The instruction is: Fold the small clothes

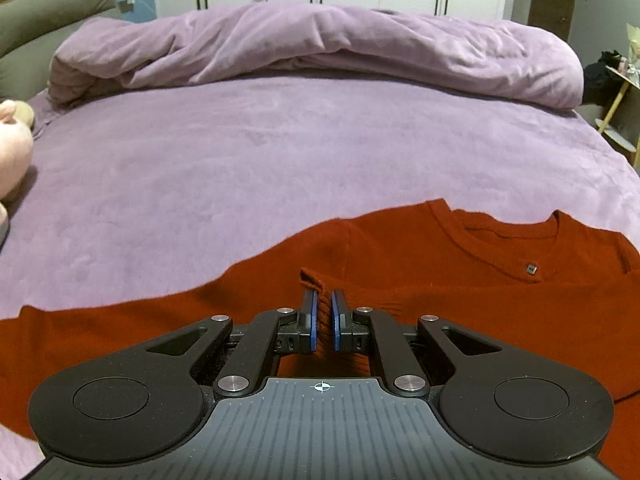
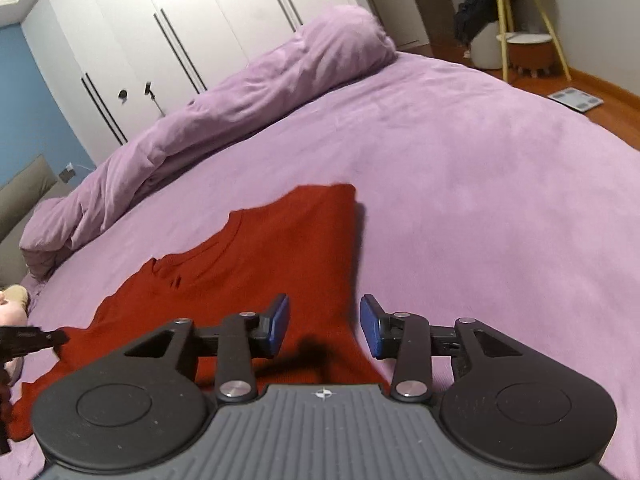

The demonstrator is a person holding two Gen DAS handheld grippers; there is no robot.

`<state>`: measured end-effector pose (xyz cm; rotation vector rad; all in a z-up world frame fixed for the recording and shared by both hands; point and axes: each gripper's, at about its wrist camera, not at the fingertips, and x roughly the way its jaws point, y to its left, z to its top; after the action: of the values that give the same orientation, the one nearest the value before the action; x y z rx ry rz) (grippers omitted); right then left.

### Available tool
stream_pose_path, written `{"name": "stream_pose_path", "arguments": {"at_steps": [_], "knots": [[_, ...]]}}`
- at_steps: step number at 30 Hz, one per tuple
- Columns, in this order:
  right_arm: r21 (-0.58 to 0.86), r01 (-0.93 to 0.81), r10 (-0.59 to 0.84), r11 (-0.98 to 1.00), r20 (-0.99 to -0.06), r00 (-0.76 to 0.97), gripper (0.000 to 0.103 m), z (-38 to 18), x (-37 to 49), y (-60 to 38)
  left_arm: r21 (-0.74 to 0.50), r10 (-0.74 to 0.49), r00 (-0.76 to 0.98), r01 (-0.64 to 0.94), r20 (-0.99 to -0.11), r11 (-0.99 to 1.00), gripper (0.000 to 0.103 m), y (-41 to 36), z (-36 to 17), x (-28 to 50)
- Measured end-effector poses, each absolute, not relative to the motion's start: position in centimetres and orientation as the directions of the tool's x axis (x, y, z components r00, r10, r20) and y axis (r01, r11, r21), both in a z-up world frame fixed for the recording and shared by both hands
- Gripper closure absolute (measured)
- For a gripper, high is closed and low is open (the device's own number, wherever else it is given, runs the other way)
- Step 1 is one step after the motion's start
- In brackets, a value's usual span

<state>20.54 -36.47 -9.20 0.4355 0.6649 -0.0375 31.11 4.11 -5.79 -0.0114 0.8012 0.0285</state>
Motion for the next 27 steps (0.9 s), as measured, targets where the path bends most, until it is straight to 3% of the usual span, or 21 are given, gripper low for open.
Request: {"name": "stream_pose_path", "arguments": {"at_steps": [6, 9, 11, 13, 18, 19, 20, 22, 25, 26, 27], "knots": [[0.171, 0.175, -0.015, 0.970, -0.671, 0.741, 0.065, -9.7, 26.2, -33.9, 0.047, 0.052, 0.713, -0.027, -0.699, 0.999, 0.094, 4.5, -5.8, 31.1], [0.177, 0.173, -0.007, 0.969, -0.681, 0.732, 0.065, -10.4, 27.1, -33.7, 0.044, 0.065, 0.706, -0.048, -0.706, 0.998, 0.094, 5.6, -6.3, 31.3], [0.148, 0.136, -0.003, 0.980, -0.668, 0.744, 0.073, -10.4, 27.3, -33.1, 0.042, 0.077, 0.703, -0.067, -0.707, 0.997, 0.094, 6.2, -6.6, 31.5], [0.088, 0.089, -0.012, 0.992, -0.641, 0.767, 0.093, -10.3, 27.3, -32.1, 0.027, 0.079, 0.703, -0.085, -0.707, 0.996, 0.094, 6.7, -6.8, 31.5], [-0.129, 0.145, -0.193, 0.981, -0.566, 0.801, 0.096, -10.2, 27.7, -31.1, 0.028, 0.065, 0.709, -0.063, -0.703, 0.998, 0.094, 5.4, -7.5, 31.9], [-0.161, 0.181, -0.241, 0.970, -0.564, 0.790, 0.103, -10.5, 28.1, -31.5, 0.030, 0.061, 0.710, -0.056, -0.701, 0.998, 0.094, 5.1, -7.6, 32.0], [-0.192, 0.226, -0.296, 0.955, -0.567, 0.769, 0.103, -10.9, 28.5, -32.0, 0.033, 0.058, 0.710, -0.049, -0.701, 0.998, 0.094, 4.7, -7.8, 32.0], [-0.152, 0.265, -0.301, 0.952, -0.611, 0.732, 0.103, -11.1, 28.8, -33.6, 0.032, 0.052, 0.712, -0.042, -0.700, 0.999, 0.094, 4.4, -7.9, 32.0], [0.063, 0.226, -0.134, 0.972, -0.643, 0.754, 0.101, -9.6, 27.1, -35.4, 0.018, 0.048, 0.707, -0.050, -0.705, 0.999, 0.094, 4.8, -8.2, 32.0], [0.131, 0.195, -0.069, 0.972, -0.634, 0.770, 0.099, -8.9, 26.0, -35.6, 0.011, 0.047, 0.703, -0.055, -0.709, 0.998, 0.094, 5.1, -8.3, 31.9], [0.199, 0.172, -0.012, 0.965, -0.619, 0.785, 0.091, -8.3, 24.8, -35.7, 0.000, 0.042, 0.700, -0.060, -0.713, 0.998, 0.094, 5.3, -8.4, 31.8]]}}
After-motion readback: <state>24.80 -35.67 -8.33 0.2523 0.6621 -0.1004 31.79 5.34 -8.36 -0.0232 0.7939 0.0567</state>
